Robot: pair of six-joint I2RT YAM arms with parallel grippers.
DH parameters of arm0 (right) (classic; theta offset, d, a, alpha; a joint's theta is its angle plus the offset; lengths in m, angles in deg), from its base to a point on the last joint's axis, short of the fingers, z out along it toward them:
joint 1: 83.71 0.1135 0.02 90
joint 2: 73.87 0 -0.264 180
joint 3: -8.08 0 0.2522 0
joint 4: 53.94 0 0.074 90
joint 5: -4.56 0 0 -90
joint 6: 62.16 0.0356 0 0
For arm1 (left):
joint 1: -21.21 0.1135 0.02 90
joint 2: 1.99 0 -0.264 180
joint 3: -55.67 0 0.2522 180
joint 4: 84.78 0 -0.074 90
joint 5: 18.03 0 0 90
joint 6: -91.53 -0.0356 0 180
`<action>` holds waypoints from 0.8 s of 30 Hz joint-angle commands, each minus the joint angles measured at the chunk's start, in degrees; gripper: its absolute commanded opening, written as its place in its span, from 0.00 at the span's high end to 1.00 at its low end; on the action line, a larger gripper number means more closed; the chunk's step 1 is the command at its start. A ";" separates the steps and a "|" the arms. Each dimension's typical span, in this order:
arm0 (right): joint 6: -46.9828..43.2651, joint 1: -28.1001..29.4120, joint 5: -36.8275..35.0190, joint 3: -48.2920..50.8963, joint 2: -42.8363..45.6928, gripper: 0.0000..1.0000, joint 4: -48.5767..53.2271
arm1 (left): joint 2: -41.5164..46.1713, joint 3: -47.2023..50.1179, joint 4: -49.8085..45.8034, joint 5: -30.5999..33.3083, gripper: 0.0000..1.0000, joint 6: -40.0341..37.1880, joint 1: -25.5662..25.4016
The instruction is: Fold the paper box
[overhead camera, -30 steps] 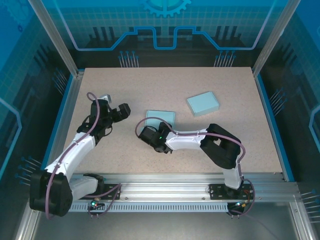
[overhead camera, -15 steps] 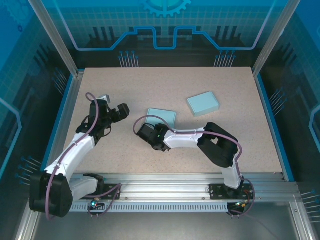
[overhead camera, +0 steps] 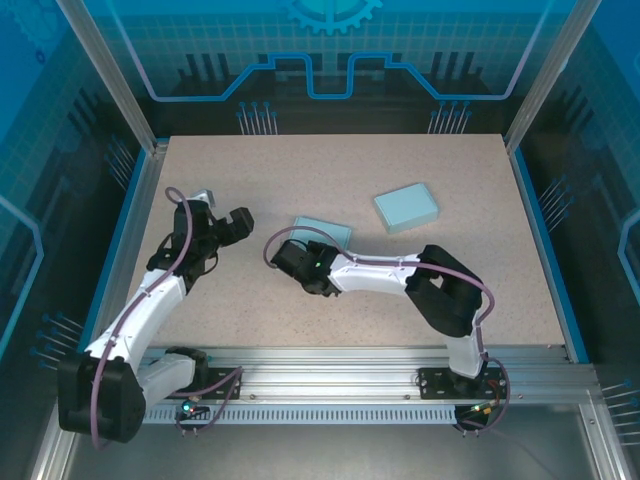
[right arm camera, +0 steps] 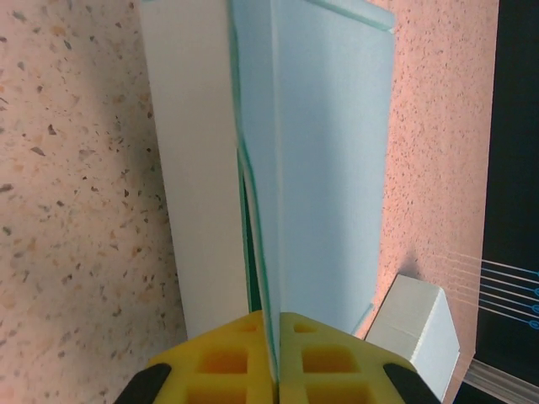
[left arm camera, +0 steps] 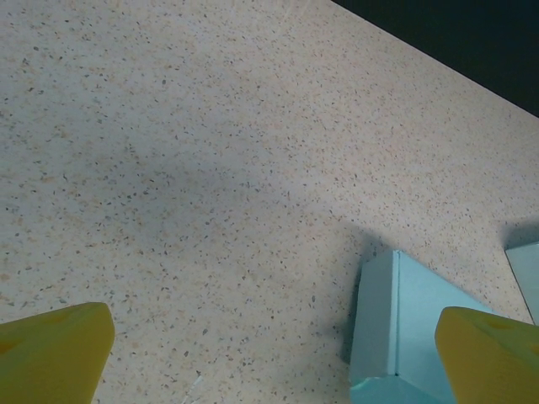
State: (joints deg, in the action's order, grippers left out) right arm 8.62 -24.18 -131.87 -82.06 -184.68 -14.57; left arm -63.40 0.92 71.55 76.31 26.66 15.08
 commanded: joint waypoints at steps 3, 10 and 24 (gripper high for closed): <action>2.89 -2.24 10.24 -8.22 4.80 0.94 15.13 | 1.37 -0.49 -0.49 -0.47 0.01 -1.60 0.59; 2.43 -6.10 24.56 -18.19 3.52 0.95 34.16 | 1.73 -0.90 0.23 -5.88 0.01 -2.37 0.68; -6.76 -14.85 39.93 -25.22 -4.01 0.86 39.79 | -0.86 1.84 10.52 -25.76 0.01 -11.51 1.03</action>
State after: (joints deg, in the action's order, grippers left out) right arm 4.86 -37.45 -96.53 -106.08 -186.12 22.63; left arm -63.12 0.98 76.07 59.54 20.36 15.50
